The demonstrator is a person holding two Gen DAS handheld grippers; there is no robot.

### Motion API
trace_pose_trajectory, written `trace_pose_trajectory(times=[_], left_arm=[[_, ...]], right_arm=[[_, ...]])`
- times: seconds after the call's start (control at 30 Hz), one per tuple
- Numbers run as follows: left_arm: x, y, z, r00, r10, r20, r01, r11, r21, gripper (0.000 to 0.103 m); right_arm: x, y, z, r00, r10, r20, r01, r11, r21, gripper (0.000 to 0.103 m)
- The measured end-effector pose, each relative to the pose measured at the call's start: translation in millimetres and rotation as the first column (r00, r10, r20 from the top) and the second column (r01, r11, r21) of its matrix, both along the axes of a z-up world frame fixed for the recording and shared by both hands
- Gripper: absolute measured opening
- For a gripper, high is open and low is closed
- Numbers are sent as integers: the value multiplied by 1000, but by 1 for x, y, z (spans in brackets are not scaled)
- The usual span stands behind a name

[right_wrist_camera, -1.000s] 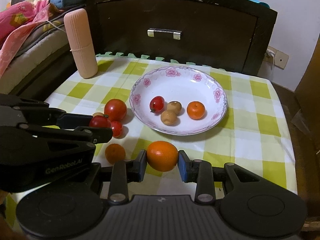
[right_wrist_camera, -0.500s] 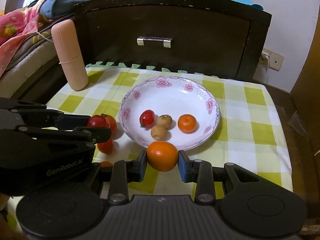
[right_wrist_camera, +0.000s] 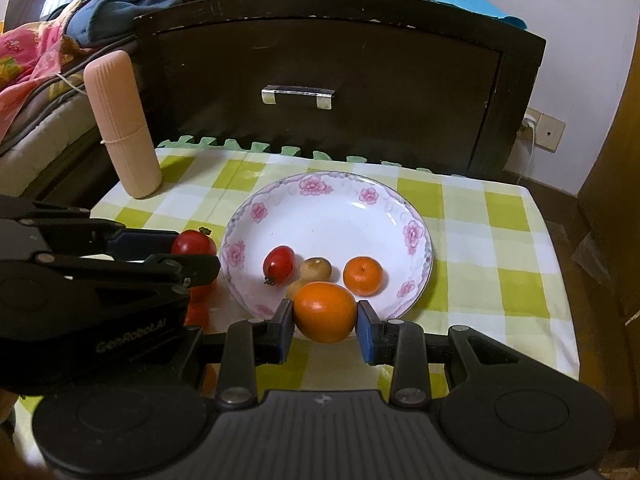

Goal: Organize fruits
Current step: 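Carry the held mandarin and cherry tomato over the white bowl, then lower into the bowl and open the right gripper while the left gripper releases the tomato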

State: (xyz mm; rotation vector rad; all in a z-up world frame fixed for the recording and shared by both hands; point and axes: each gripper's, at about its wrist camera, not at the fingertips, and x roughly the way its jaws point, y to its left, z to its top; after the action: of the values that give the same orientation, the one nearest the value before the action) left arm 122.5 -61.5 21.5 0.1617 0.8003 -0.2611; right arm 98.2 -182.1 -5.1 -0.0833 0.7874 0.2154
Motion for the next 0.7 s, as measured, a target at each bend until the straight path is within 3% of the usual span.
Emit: trace_pose_trajectory(times=[0.7], left_arm=[[25, -5, -3, 1000, 4, 10, -4, 1000, 17, 33]], right_arm=[[25, -2, -3, 1000, -20, 12, 20, 1000, 5, 33]])
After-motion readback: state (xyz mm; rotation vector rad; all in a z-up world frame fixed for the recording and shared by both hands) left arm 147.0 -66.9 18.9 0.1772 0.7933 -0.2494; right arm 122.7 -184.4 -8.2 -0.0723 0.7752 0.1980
